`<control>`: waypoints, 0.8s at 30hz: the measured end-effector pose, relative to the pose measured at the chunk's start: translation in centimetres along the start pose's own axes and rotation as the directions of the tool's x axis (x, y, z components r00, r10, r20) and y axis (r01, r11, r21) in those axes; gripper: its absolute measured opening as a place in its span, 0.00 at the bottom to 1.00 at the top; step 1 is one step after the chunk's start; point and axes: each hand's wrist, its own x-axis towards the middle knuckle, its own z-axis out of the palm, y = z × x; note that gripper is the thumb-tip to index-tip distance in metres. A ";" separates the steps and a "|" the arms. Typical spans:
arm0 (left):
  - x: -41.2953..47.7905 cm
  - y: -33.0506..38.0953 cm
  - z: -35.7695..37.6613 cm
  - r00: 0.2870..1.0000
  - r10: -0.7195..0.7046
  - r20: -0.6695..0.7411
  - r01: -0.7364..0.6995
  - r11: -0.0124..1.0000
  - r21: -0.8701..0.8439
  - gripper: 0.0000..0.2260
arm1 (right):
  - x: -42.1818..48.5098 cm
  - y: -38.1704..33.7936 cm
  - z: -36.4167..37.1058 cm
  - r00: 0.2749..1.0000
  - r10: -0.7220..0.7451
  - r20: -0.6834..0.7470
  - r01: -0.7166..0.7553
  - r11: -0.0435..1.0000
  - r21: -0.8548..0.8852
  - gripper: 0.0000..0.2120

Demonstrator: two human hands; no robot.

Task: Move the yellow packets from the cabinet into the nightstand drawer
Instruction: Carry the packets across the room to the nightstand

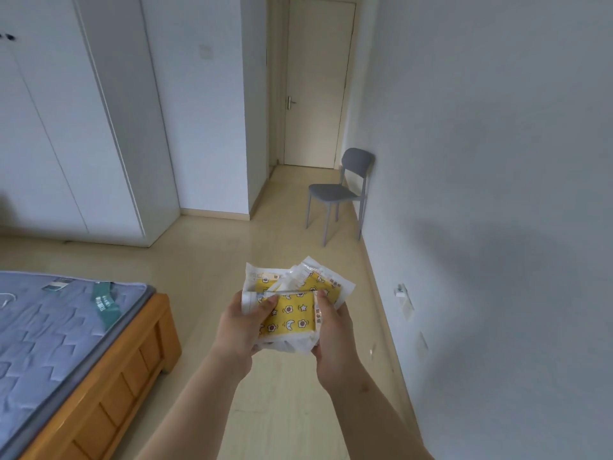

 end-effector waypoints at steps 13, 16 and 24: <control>28.0 6.9 0.7 0.988 -0.004 -0.157 0.005 1.000 0.006 0.05 | 28.5 -1.0 10.9 0.992 0.103 0.079 -0.100 0.994 -0.044 0.04; 35.8 8.8 1.4 0.985 0.021 -0.172 -0.019 1.000 0.015 0.05 | 36.5 -2.0 13.5 0.987 0.121 0.107 -0.118 0.992 -0.035 0.05; 54.6 13.0 1.5 0.961 -0.024 -0.275 0.008 0.998 -0.058 0.06 | 55.4 -3.3 21.6 0.970 0.201 0.140 -0.178 0.971 -0.157 0.04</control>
